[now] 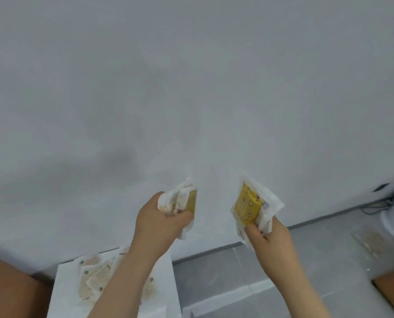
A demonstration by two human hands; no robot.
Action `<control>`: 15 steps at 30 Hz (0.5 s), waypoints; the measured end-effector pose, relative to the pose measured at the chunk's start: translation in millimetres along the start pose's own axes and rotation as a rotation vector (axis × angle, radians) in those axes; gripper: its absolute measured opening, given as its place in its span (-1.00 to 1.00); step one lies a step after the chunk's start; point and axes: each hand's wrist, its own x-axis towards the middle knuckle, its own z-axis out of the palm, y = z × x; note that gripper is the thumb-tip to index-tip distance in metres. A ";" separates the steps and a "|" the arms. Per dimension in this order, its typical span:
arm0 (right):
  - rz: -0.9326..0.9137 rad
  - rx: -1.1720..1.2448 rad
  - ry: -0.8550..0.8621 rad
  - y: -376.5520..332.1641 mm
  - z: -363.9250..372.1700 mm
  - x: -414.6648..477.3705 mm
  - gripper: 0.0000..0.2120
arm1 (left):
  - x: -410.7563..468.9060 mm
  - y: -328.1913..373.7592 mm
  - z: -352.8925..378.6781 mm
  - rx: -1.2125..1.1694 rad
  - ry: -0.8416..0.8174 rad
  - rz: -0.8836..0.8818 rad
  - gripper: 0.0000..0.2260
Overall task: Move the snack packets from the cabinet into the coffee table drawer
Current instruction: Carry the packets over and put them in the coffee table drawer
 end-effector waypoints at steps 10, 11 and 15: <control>0.065 0.007 0.334 65.9 -266.9 -91.0 -0.77 | -137.8 144.6 201.0 -0.051 -0.325 0.273 -0.90; 0.077 -0.009 0.367 76.3 -293.0 -101.7 -0.80 | -152.6 155.1 222.5 -0.063 -0.361 0.280 -0.90; 0.115 -0.061 0.514 116.8 -377.8 -139.9 -0.80 | -201.9 191.9 301.6 -0.054 -0.499 0.324 -0.81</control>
